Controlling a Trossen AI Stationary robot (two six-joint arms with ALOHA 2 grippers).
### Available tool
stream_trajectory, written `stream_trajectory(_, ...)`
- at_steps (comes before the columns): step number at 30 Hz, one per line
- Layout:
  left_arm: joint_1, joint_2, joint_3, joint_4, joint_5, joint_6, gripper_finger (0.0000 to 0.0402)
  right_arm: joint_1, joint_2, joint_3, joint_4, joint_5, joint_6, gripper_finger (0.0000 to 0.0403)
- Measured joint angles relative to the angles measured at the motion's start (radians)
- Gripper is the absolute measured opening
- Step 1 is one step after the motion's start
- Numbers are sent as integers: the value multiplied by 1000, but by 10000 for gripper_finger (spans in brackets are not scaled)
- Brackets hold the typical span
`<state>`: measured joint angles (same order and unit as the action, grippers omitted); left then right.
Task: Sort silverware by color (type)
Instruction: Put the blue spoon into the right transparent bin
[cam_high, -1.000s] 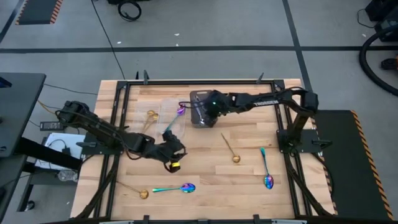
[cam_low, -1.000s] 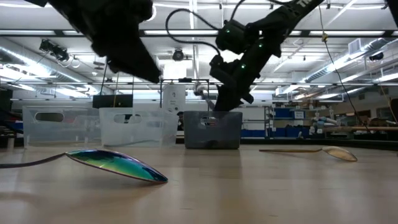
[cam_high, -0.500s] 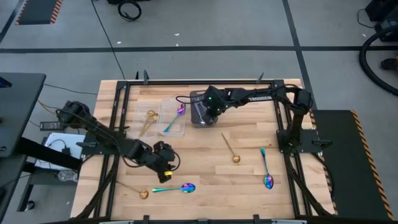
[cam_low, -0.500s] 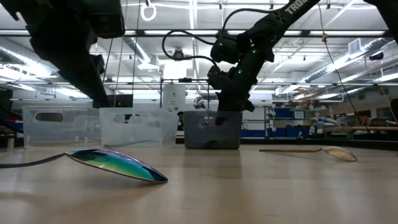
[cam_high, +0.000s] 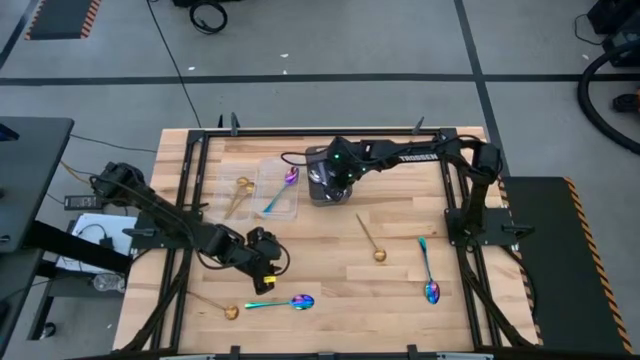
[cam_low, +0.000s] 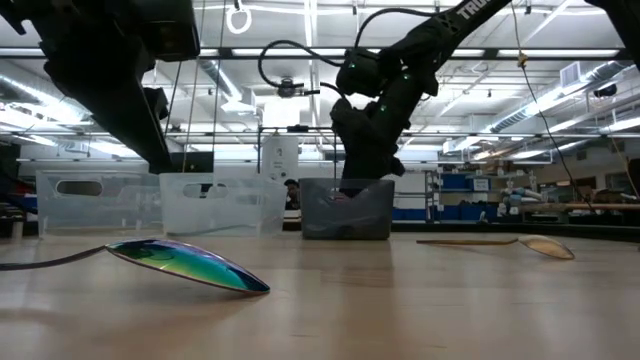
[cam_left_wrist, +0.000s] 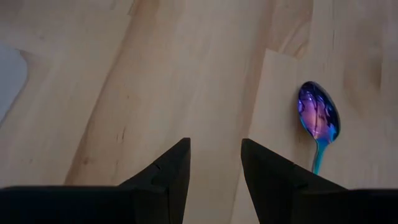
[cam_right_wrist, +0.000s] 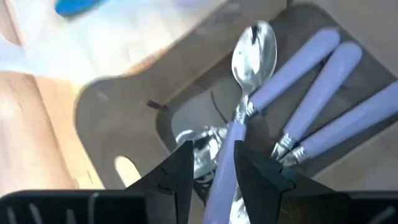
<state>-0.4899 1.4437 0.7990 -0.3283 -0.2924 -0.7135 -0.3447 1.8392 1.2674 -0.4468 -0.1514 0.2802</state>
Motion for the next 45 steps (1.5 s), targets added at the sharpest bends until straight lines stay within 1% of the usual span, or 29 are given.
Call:
stream_trajectory(4, 9, 0, 0, 0, -4, 47, 151, 8, -7, 36, -35, 1, -5, 126)
stream_trajectory(6, 14, 0, 0, -1, -25, 78, 151, 22, -30, 47, -68, 11, -22, 126)
stream_trajectory(9, 25, 0, 0, -1, -57, 119, 151, 53, -98, 49, -123, 88, -29, 126)
stream_trajectory(12, 39, 0, 0, -1, -63, 147, 151, 95, -167, 50, -188, 171, -21, 126)
stream_trajectory(16, 58, 0, 0, 0, -63, 161, 151, 175, -245, 29, -242, 197, 11, 126)
stream_trajectory(19, 74, 0, 0, 11, -77, 211, 151, 248, -294, -19, -248, 230, 61, 126)
stream_trajectory(22, 97, 0, 0, 38, -108, 252, 151, 326, -335, -65, -268, 282, 136, 126)
stream_trajectory(25, 125, 0, 0, 73, -115, 296, 151, 409, -375, -115, -275, 332, 231, 126)
stream_trajectory(30, 161, 0, 0, 127, -117, 387, 151, 529, -418, -207, -277, 368, 388, 126)
stream_trajectory(34, 183, 0, 0, 150, -116, 411, 151, 598, -421, -286, -289, 363, 531, 126)
stream_trajectory(38, 194, 0, 0, 151, -116, 411, 151, 658, -420, -358, -323, 302, 695, 126)
stream_trajectory(42, 208, 0, 0, 153, -113, 412, 151, 720, -420, -393, -414, 249, 854, 126)
stream_trajectory(45, 224, 0, 0, 153, -114, 412, 151, 771, -420, -396, -478, 232, 946, 126)
